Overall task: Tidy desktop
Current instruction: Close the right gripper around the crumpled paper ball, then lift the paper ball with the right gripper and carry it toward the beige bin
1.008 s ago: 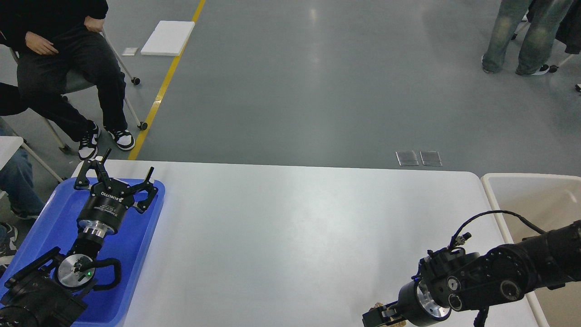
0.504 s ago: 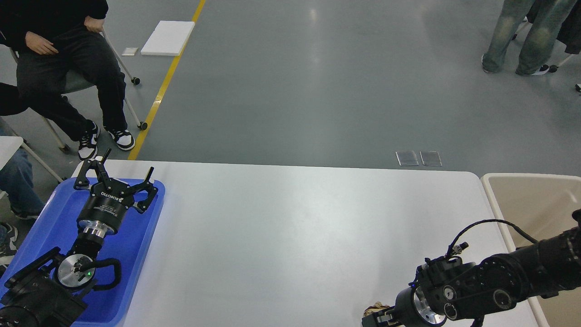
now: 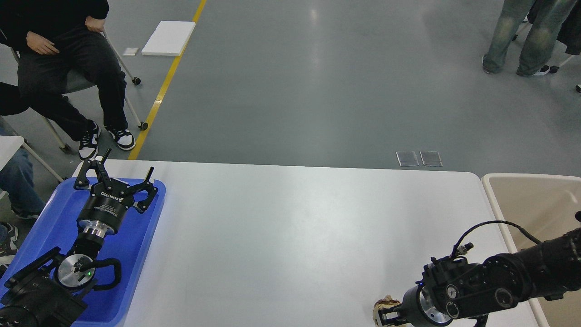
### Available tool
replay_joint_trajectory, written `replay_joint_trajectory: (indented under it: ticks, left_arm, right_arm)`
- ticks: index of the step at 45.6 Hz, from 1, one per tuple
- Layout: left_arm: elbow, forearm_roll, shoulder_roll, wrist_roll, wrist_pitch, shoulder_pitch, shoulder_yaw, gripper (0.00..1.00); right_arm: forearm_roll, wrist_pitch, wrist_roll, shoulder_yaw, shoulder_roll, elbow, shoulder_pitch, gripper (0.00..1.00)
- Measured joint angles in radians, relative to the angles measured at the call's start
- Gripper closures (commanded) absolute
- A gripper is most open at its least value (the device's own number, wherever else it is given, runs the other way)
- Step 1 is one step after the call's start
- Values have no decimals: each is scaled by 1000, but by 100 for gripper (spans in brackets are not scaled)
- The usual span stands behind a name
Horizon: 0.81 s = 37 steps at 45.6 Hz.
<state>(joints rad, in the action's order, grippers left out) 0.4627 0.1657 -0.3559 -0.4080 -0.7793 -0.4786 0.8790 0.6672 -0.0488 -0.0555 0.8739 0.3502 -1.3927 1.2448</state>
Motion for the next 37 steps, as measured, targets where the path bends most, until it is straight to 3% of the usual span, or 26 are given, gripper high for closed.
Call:
replay_joint_trajectory:
  ticks: [10, 21, 37]
  left_arm:
    - [0, 0, 0, 0, 0, 0, 0, 1]
    - [1, 0, 0, 0, 0, 0, 0, 1]
    - [1, 0, 0, 1, 0, 0, 0, 1]
  right_arm:
    - [-11, 19, -5, 32, 43, -71, 107, 100]
    - [-24, 113, -8, 59, 103, -143, 266, 100]
    - [-65, 339, -9, 117, 185, -204, 552, 100]
